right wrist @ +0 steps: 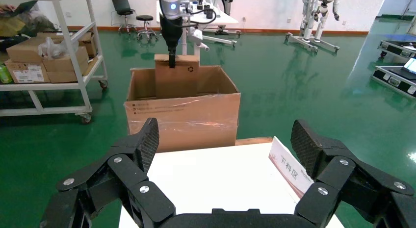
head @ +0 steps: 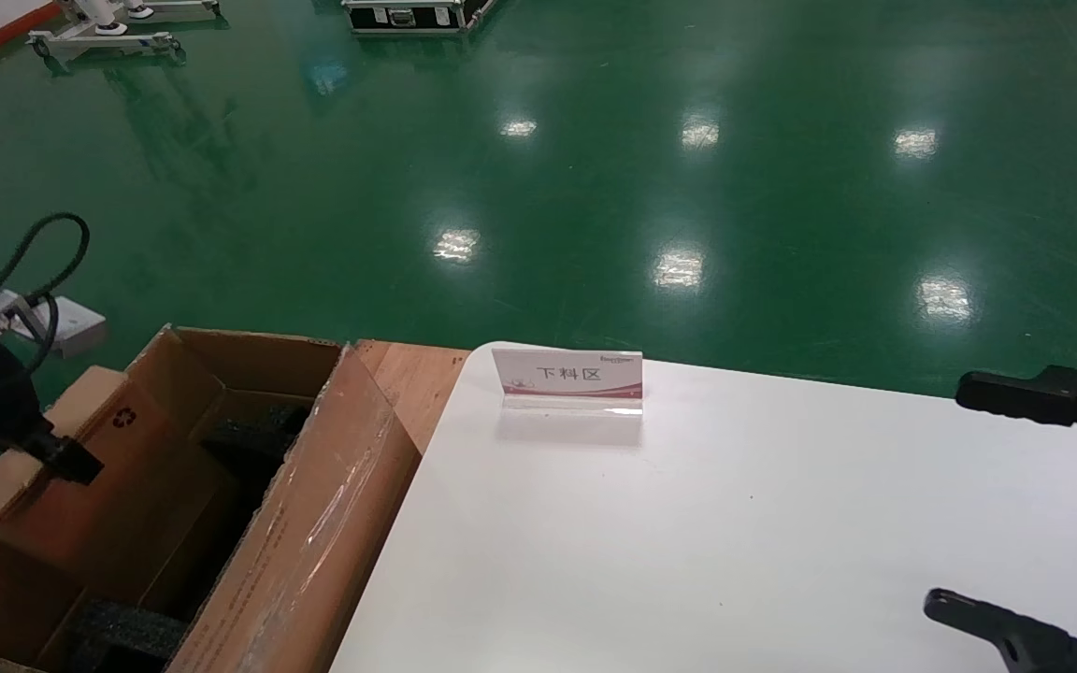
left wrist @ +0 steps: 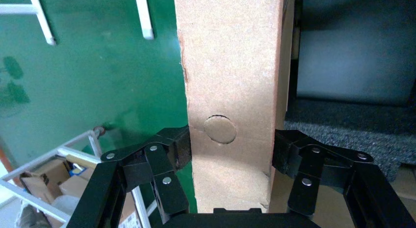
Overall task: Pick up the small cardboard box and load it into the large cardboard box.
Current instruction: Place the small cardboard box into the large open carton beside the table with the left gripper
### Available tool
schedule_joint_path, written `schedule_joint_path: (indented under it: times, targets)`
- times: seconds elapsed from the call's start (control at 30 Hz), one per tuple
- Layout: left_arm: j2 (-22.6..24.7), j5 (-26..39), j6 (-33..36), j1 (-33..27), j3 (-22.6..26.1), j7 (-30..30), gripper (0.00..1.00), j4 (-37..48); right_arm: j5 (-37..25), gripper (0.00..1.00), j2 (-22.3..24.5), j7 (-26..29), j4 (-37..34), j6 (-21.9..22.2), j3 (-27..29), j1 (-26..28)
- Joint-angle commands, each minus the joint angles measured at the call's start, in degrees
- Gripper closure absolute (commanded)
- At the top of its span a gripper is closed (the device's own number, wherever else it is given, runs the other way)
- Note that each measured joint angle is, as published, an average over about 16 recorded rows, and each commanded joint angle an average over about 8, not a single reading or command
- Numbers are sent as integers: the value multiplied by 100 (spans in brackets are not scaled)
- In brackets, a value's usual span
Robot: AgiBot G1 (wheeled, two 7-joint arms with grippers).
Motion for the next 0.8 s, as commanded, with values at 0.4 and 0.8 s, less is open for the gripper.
schedule_joint_path:
  times: [0.4,0.8]
  targets:
    - [98,-168,-104,502,27,-150,42,210,3,0,1,-2,-1,2,-3,0]
    - [119,-194,-107,547,27,-155,0,261,3,0,2,-2,-2,3,-4,0]
